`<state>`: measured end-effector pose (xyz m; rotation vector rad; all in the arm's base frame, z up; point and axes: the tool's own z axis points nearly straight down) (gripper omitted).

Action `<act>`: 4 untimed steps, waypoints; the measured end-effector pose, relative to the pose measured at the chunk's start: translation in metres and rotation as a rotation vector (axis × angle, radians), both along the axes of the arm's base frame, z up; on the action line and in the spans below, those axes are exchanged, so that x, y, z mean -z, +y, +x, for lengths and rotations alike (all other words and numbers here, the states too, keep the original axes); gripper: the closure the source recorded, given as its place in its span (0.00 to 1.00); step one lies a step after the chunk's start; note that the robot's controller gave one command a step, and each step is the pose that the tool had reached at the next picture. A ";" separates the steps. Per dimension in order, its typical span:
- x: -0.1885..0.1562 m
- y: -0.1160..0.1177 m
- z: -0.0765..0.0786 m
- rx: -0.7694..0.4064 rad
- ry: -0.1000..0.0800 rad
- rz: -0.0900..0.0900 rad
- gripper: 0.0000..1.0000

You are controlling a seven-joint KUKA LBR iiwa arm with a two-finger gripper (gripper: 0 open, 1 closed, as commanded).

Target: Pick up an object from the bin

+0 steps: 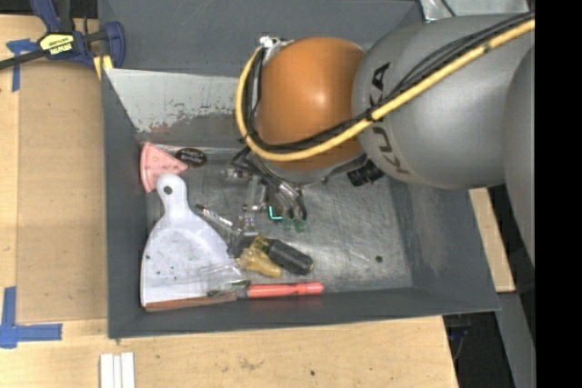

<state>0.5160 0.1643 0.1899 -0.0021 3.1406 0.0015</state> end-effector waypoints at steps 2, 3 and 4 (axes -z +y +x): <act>0.042 0.001 -0.003 -0.012 -0.009 0.002 0.00; 0.068 -0.027 -0.012 -0.203 -0.002 0.000 0.00; 0.038 -0.047 -0.006 -0.430 0.001 -0.001 0.00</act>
Offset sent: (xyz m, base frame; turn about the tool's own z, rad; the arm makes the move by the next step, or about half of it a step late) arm -0.0142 0.0017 -0.1105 -0.0318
